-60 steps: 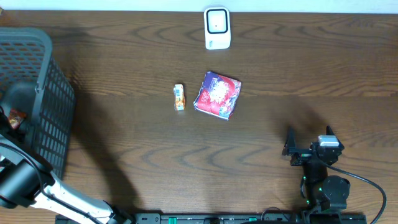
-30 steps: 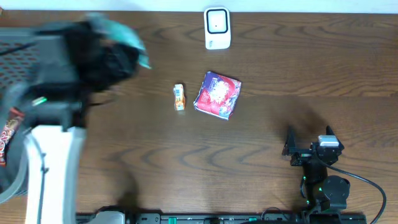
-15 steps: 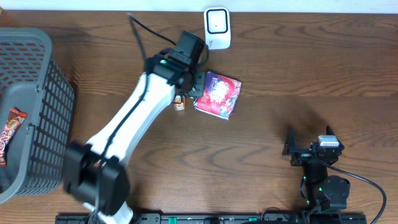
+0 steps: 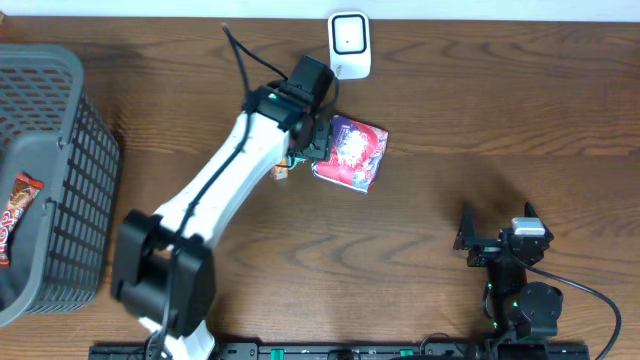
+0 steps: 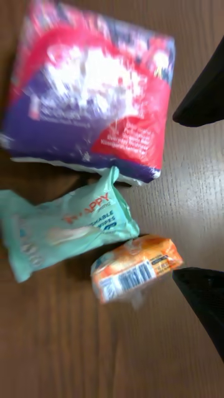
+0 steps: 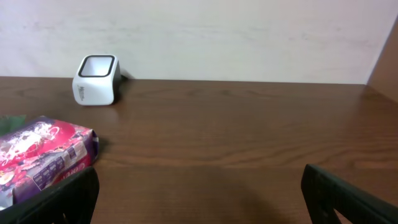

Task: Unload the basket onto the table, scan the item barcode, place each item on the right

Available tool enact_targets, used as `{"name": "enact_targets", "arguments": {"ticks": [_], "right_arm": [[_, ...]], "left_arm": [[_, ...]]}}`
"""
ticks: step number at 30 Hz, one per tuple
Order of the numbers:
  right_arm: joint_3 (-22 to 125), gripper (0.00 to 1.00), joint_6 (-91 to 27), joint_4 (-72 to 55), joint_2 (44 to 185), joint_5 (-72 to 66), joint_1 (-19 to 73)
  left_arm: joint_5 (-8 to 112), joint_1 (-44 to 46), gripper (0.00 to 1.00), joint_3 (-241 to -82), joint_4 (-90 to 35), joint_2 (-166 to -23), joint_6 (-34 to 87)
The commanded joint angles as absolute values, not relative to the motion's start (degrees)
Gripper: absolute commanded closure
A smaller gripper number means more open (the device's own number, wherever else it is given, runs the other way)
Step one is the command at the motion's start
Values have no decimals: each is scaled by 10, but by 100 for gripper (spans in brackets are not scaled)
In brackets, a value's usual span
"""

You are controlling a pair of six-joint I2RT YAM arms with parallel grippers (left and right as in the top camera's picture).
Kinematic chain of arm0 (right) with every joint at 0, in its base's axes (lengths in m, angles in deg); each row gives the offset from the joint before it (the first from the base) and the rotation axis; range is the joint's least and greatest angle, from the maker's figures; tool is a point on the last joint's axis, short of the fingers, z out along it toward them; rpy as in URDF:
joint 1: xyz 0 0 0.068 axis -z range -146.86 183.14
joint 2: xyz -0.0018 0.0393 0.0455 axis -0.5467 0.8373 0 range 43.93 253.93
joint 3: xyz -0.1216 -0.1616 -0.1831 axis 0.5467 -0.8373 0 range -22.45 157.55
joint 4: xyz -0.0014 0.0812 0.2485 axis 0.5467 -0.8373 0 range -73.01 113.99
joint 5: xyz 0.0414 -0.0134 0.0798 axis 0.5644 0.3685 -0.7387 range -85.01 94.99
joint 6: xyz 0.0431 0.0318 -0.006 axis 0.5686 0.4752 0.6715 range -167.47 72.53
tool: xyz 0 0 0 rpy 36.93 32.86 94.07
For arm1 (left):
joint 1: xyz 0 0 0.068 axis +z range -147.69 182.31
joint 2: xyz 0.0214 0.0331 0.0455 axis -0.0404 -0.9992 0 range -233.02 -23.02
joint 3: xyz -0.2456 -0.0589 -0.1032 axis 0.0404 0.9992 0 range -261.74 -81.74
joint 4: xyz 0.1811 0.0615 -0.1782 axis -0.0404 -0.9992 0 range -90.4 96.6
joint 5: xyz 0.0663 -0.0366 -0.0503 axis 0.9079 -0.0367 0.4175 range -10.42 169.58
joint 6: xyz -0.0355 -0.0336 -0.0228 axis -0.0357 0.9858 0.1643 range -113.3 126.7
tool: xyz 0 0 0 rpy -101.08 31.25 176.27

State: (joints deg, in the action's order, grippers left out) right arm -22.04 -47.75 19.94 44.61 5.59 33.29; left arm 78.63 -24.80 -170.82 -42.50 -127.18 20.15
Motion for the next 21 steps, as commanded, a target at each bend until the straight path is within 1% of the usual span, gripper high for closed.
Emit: {"name": "enact_targets", "arguments": {"ticks": [1,3,5,6,7,8,15,21], "right_arm": [[-222,1,-471,197,443,53,336],[-222,1,-471,197,443,53,336],[-222,1,-471,197,443,53,336],[-222,1,-471,197,443,53,336],[-222,1,-471,197,443,53,336],[-222,1,-471,197,443,53,336],[-222,1,-471,197,443,53,336],[-222,1,-471,197,443,53,336]], "left_arm": [[796,-228,27,-1721,-429,-1181,198],[796,-221,27,-1721,-437,-1144,198],[797,-214,25,-1721,-463,-1088,198],[797,-213,10,-1721,-472,-1075,198],[797,-213,5,-1721,-481,-1064,198],[797,-214,2,-1721,-493,-1051,198],[797,-214,2,-1721,-601,-1016,198],[797,-214,2,-1715,-648,-1017,198]]}}
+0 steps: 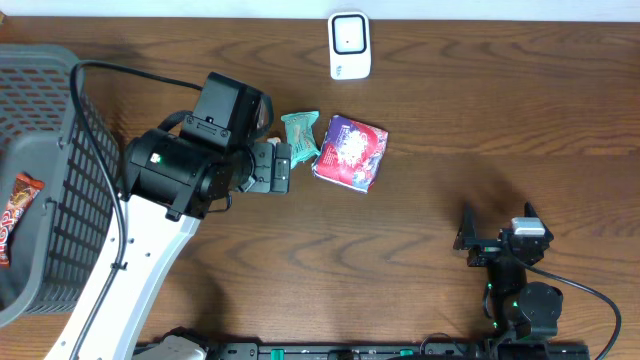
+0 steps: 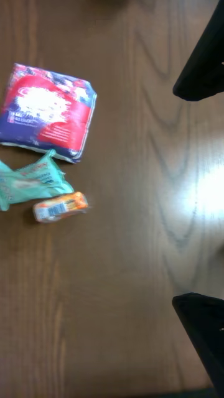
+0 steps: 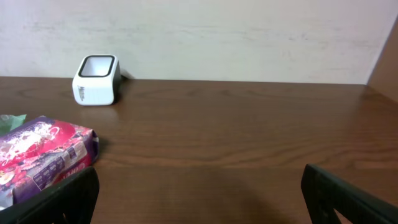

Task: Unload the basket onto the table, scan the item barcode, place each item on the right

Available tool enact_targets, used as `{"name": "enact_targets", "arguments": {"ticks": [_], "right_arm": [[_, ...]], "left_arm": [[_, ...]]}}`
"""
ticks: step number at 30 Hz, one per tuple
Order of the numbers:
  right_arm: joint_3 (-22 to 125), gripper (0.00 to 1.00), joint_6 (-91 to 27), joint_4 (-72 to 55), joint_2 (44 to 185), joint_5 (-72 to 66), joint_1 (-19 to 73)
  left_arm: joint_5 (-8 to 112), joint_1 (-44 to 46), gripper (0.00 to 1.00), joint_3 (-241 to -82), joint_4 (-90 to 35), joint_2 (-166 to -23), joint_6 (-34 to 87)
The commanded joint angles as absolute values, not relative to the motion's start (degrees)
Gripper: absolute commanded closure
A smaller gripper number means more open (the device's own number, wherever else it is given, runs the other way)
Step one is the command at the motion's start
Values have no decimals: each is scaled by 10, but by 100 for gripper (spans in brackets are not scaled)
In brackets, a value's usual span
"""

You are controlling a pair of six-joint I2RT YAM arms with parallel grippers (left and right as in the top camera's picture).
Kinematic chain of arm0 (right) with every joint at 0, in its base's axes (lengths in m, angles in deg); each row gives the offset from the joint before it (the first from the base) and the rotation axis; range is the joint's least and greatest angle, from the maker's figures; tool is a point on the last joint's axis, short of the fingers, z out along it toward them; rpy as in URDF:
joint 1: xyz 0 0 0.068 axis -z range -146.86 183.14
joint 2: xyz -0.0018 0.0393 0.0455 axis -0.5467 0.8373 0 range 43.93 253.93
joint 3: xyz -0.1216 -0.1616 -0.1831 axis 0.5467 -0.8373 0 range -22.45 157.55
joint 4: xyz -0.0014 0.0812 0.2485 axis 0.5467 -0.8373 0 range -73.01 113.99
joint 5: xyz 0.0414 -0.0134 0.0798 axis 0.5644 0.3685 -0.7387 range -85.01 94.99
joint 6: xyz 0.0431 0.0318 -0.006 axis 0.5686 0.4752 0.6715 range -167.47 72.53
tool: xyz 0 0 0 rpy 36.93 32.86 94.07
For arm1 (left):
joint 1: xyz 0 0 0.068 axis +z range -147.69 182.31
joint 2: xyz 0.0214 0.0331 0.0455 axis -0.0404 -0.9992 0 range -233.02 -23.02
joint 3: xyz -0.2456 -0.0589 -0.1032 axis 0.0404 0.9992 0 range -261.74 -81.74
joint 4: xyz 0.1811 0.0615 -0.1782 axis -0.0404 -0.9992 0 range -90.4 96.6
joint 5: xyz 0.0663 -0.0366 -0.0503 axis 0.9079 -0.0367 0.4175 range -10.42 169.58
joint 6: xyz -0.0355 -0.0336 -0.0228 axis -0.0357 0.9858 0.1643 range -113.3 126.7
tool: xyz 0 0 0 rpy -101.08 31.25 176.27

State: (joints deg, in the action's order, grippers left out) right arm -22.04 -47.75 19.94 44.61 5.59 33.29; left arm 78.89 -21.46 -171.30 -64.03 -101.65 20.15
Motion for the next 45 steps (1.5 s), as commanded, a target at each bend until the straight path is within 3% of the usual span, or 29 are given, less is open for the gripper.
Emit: {"name": "enact_targets", "arguments": {"ticks": [1,6,22,26,38,45], "right_arm": [[-222,1,-471,197,443,53,336],[-222,1,-471,197,443,53,336],[-222,1,-471,197,443,53,336],[-222,1,-471,197,443,53,336],[-222,1,-471,197,443,53,336],[-222,1,-471,197,443,53,336]], "left_arm": [[797,-214,2,-1715,-649,-1017,200],[798,-194,2,-1716,-642,-1016,218],[781,-11,2,-1718,-635,-1016,276],[726,29,2,-1719,-638,-1016,276],[656,36,2,-1719,-643,-1016,273],[642,36,2,-1739,-550,-1015,208]]}}
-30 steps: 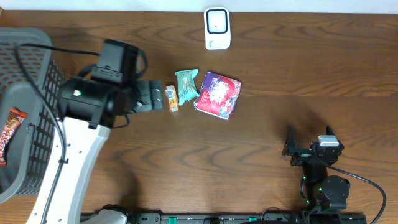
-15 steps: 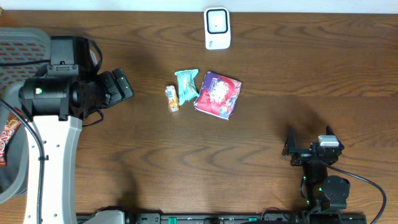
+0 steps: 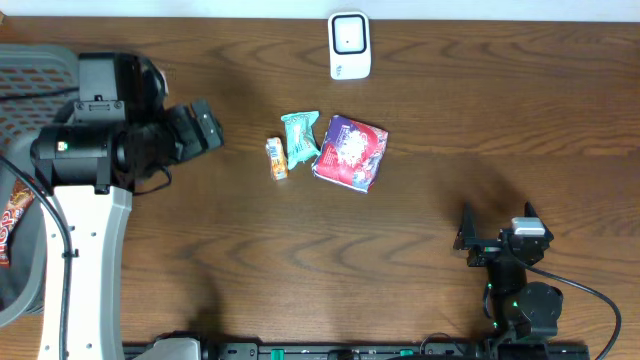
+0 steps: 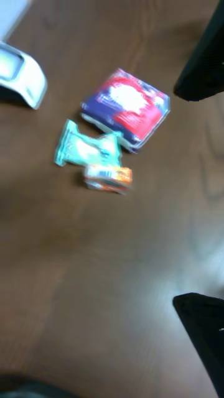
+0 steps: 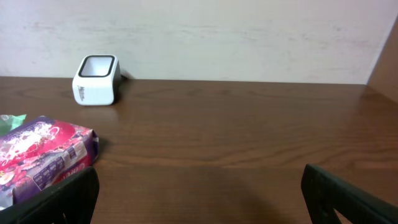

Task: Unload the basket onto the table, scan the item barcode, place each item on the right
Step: 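Reach into the basket and grasp the red TOP chocolate bar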

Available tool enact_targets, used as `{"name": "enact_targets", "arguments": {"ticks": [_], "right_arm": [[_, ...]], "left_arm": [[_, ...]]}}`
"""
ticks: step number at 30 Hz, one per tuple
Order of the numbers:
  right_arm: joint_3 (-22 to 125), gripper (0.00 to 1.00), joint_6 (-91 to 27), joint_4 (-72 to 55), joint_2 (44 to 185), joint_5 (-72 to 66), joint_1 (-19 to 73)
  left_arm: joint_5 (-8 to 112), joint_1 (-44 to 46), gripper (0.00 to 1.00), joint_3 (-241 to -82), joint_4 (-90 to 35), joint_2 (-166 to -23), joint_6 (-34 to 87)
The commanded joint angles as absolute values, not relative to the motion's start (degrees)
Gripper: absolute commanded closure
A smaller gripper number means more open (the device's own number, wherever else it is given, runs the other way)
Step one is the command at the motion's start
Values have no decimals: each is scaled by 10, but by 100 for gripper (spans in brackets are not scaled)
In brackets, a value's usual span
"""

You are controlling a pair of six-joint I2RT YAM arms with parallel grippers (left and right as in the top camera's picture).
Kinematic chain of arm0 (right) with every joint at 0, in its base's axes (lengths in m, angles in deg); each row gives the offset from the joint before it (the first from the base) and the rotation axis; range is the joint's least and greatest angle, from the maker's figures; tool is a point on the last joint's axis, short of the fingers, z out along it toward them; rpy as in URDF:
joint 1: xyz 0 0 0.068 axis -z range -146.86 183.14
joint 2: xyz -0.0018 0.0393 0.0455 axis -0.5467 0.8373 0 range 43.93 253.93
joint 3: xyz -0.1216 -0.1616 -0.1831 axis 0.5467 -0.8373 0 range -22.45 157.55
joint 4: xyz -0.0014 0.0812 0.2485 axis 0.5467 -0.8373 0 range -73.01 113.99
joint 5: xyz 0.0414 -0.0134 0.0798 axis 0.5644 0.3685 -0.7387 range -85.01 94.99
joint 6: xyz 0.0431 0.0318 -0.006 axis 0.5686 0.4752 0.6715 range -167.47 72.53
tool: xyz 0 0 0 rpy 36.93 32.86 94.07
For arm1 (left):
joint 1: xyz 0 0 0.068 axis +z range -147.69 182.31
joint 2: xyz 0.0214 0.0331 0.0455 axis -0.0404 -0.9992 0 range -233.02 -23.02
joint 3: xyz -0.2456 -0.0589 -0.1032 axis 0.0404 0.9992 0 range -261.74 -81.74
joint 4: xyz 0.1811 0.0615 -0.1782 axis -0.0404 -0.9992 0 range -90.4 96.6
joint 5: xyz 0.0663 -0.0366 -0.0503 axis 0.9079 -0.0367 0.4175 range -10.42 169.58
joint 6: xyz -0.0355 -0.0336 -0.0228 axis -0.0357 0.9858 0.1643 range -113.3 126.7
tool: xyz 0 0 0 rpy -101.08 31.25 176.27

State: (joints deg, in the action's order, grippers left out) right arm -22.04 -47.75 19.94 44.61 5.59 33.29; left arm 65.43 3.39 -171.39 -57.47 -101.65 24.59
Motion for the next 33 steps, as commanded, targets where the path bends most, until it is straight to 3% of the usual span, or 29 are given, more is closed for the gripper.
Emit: {"name": "enact_targets", "arguments": {"ticks": [1,6,15,20,33], "right_arm": [[-222,1,-471,197,443,53,336],[-222,1,-471,197,443,53,336],[-222,1,-471,197,443,53,336],[-222,1,-471,197,443,53,336],[-222,1,-471,197,443,53,336]], "left_arm": [[642,37,2,-1746,-527,-1015,193],[784,37,2,-1779,-459,-1016,167],[1025,37,2,-1787,-457,-1015,171],[1033,68,2,-1787,-453,-1015,211],[1032,310,2,-1767,-500,-1037,365]]}}
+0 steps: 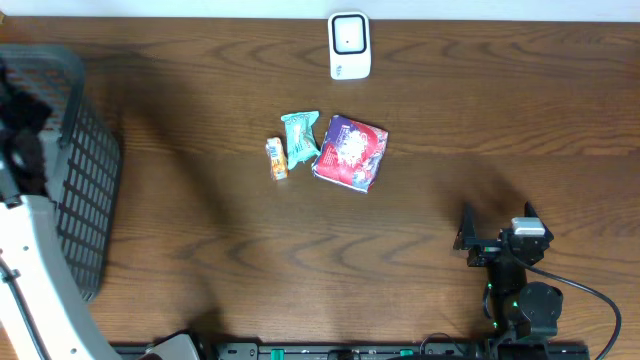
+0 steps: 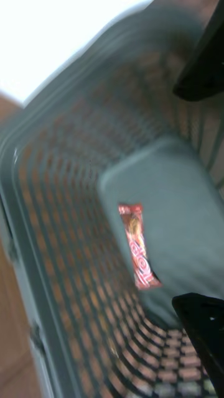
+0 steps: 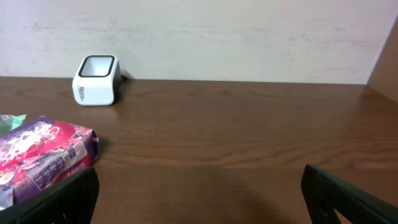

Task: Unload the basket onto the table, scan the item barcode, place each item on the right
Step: 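Reach into the basket and grasp the red TOP chocolate bar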

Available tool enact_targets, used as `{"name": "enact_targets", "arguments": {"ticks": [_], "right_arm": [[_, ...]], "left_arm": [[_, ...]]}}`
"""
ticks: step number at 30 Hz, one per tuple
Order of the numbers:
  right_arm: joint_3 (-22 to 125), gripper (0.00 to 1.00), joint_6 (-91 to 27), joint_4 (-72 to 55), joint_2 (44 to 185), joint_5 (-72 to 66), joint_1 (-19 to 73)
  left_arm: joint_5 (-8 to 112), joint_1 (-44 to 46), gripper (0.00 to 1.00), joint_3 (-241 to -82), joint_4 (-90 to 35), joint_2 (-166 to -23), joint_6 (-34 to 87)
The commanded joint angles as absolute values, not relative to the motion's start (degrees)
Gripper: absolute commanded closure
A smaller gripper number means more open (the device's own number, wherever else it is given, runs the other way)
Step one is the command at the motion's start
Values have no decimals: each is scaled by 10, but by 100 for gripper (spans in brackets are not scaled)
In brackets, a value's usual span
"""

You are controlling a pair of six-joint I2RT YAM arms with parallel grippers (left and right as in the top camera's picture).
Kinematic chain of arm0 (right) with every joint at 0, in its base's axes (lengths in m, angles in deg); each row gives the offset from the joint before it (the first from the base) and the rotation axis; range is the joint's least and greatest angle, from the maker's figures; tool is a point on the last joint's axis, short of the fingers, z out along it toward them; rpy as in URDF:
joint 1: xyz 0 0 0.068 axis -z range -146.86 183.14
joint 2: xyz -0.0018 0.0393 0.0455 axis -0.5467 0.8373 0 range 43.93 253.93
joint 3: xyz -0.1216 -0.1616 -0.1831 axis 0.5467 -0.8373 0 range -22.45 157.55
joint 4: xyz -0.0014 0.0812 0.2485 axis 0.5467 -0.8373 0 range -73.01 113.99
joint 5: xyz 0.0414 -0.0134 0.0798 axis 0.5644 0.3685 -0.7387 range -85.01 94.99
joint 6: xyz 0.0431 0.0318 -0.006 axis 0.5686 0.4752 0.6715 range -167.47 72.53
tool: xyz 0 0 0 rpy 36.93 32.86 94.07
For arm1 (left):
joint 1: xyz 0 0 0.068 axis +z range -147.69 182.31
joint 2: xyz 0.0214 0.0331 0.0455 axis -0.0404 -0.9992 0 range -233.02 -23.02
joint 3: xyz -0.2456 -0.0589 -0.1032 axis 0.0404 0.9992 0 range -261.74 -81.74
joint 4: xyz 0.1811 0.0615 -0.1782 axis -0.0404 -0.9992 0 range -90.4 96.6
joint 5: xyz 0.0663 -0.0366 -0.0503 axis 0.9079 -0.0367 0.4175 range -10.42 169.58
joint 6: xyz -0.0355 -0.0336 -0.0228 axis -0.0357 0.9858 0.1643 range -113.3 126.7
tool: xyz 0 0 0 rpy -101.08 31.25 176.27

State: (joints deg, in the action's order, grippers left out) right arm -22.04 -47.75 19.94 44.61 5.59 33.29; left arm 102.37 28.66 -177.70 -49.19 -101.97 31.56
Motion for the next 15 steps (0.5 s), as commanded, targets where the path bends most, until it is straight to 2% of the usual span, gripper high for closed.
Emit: {"name": "enact_targets", "arguments": {"ticks": [1,8,15], "right_arm": [[-222,1,-471,197,443,53,336],[-222,1,-471,197,443,53,336],[-222,1,-471,197,443,53,336]], "left_arm": [[1032,318,2,-1759,-500,-1043,366],[1107,353,2,-1745,-501,-1112,374],[1112,389,2,-1745,-500,-1167,367]]}}
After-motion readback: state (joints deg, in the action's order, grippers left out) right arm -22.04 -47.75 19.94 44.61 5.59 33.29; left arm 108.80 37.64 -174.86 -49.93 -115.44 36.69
